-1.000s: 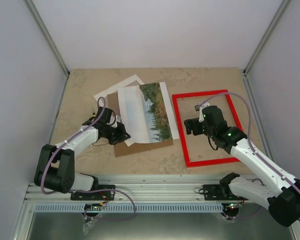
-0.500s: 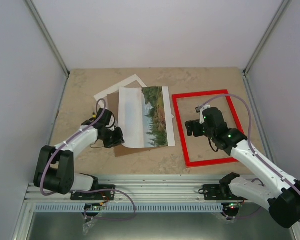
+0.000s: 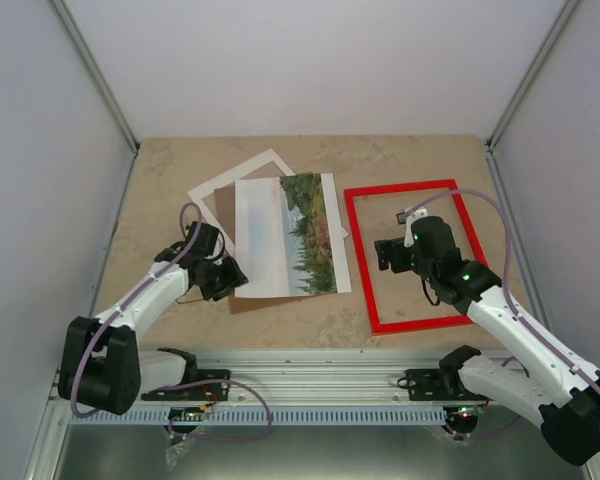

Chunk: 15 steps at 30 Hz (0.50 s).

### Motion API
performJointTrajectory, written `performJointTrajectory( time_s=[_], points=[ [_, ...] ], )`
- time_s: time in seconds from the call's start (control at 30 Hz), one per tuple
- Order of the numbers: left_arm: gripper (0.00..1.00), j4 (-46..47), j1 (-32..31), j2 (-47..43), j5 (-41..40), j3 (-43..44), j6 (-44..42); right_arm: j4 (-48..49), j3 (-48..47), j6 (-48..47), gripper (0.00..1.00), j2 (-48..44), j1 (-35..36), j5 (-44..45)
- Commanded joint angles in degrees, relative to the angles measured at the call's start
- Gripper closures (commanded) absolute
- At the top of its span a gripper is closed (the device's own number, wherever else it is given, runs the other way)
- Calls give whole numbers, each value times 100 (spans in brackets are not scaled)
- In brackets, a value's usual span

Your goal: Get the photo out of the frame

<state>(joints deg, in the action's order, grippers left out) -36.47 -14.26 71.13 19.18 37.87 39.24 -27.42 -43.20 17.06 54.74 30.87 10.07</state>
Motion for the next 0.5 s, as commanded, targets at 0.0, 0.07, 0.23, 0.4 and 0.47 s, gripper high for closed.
performJointTrajectory(
  time_s=[0.0,0.07,0.23,0.4,0.47],
  points=[
    [47,-425,-6,-365,-452,194,231,-89,-118,-132,2,-191,-62,411],
    [40,-582,-6,-556,-585,285,300,-195,-224,-153,2,-298,-81,666],
    [28,-935,-6,-1342,-1420,777,390,-392,-454,-260,2,-875,-117,1371],
    [5,-1024,-6,-2456,-2427,1262,227,-397,-472,-346,2,-1791,-111,2062],
    [1,-978,-6,-2891,-2759,1332,138,-256,-337,-514,2,-2251,-117,2238]
  ],
)
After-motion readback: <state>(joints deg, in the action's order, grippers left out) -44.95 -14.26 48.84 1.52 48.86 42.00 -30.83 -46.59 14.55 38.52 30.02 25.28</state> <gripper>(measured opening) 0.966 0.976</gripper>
